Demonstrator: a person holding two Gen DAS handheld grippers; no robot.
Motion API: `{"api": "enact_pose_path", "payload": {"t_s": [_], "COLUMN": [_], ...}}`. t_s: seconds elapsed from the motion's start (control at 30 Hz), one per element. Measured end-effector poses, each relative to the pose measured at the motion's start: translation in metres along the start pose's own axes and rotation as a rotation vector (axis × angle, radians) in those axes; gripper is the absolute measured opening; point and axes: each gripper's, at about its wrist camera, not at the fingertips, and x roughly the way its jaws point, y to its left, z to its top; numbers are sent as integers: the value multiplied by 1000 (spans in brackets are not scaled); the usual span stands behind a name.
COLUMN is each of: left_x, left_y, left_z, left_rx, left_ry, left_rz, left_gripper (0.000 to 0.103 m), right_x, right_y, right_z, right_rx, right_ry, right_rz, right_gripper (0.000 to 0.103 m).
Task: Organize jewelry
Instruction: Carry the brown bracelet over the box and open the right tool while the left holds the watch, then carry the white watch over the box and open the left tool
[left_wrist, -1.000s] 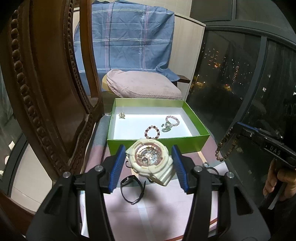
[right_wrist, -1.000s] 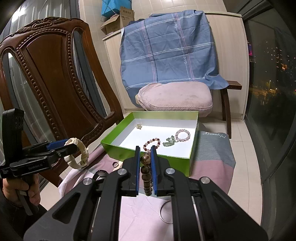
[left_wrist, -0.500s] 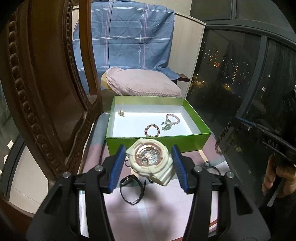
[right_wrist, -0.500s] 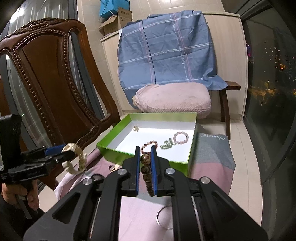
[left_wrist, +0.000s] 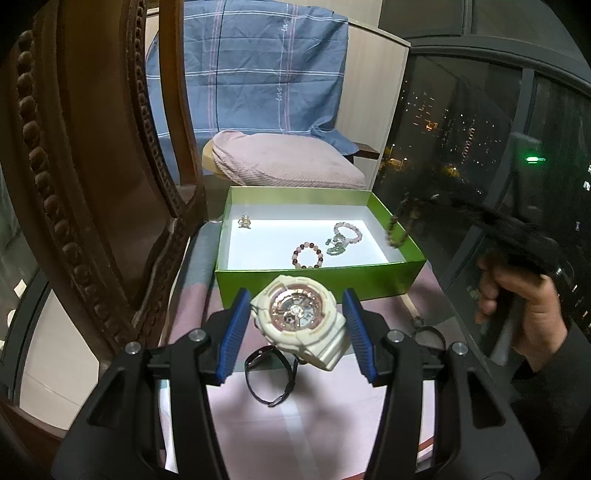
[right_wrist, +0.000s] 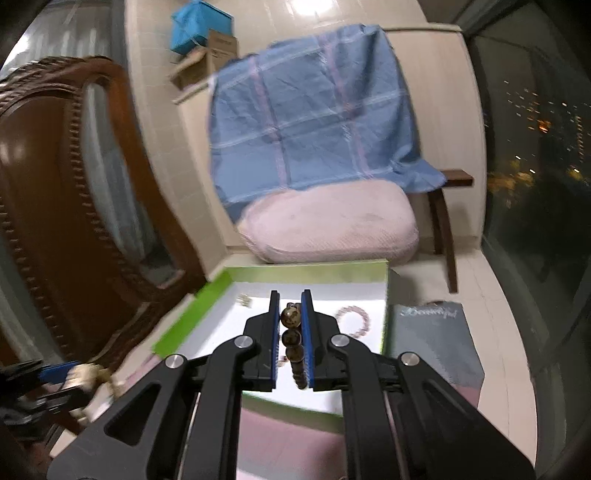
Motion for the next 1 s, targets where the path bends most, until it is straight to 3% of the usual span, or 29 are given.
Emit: {"api": "enact_pose_path", "payload": {"t_s": [0.1,0.13,0.3,0.43,0.63,0.93,0.97,1.0], "left_x": [0,0,2,9,36,140,148,154], "left_y": [-1,-1,2,4,3,13,17,21], "left_z": [0,0,1,8,46,97,98,99], "left_rx": [5,6,-7,-23,-31,-13,-25,-45], "left_ry": [1,2,1,0,3,121,137,151], "left_rz": [-1,0,13,27,63,139,135,133], "left_gripper": [51,51,51,51,51,52,58,71], "right_x": [7,3,-26,-33,-42,-51,-50,-51], "right_y": [-9,-11,-26,-45,-60,-72,-72,-72], "right_z": [-4,-4,-4,-10,-11,-7,-6,-5], "right_rx": [48,63,114,178,213,263,264,265], "right_ry": [1,-22,-112,-98,-98,-112,-111,-114], "right_rz": [-76,-89,-109,-138,-137,-114,-113,-112], "right_gripper": [56,61,64,64,64,64,64,64]}}
